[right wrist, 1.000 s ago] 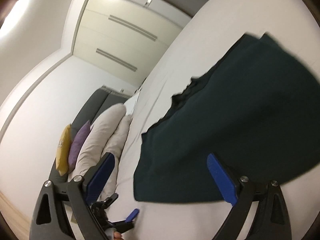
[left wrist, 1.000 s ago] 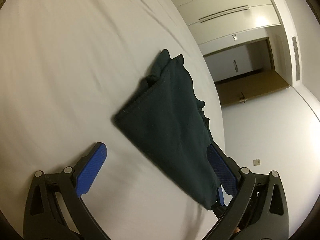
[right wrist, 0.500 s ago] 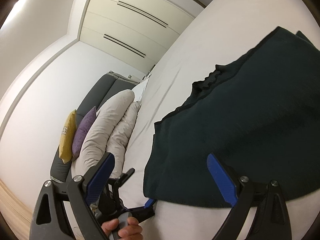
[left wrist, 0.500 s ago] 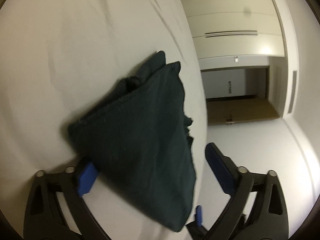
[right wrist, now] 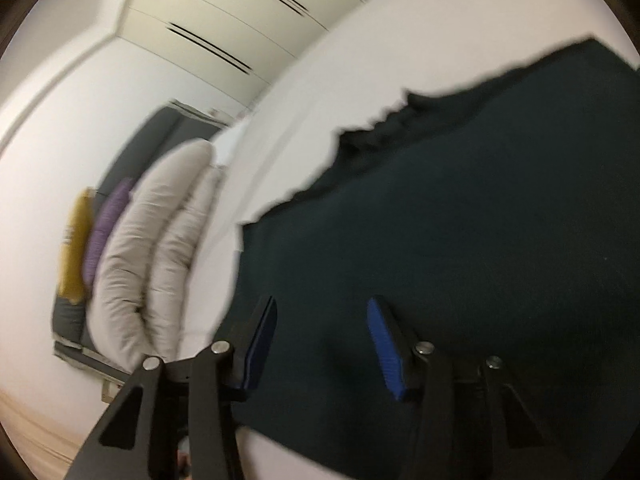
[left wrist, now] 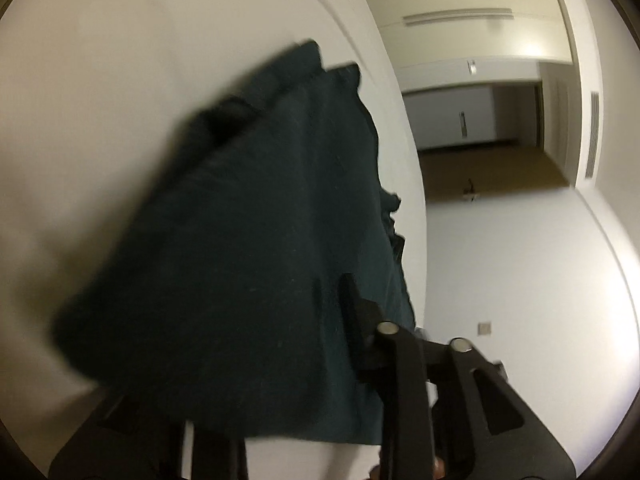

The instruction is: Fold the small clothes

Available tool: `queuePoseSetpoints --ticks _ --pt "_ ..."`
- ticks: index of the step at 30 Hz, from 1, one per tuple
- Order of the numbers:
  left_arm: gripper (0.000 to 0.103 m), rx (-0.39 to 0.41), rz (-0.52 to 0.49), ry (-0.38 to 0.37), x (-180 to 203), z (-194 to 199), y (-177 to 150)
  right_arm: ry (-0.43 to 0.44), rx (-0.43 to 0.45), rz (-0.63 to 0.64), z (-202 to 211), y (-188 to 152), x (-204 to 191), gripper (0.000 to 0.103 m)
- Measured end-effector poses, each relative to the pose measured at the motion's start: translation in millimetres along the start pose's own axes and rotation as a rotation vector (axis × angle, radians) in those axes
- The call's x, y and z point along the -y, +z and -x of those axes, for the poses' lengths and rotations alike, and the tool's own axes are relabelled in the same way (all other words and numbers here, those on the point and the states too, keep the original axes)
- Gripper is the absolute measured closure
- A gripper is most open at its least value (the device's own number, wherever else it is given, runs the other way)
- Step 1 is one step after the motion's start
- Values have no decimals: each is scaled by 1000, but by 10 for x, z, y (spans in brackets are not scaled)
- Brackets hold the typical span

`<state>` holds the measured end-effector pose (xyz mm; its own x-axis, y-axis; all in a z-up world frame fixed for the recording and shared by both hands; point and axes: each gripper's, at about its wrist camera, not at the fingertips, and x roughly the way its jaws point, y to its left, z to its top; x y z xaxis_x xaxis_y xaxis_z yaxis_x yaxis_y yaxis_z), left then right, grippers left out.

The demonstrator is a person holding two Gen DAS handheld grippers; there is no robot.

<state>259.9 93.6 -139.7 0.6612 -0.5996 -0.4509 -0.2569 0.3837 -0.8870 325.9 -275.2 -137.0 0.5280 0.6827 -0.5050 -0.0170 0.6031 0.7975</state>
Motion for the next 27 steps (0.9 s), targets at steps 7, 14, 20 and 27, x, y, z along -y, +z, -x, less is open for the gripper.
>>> queuePoseSetpoints --ticks 7,14,20,27 --pt "92 49 -265 104 686 -2 -9 72 -14 -45 84 58 287 100" --pt "92 4 -1005 319 2051 -620 -994 337 96 -156 705 405 586 18" --pt "92 -46 -1344 491 1760 -1162 -1835 444 -11 -200 699 595 779 3" --pt "92 10 -1500 525 1742 -1113 -2073 368 -58 -169 526 672 639 3"
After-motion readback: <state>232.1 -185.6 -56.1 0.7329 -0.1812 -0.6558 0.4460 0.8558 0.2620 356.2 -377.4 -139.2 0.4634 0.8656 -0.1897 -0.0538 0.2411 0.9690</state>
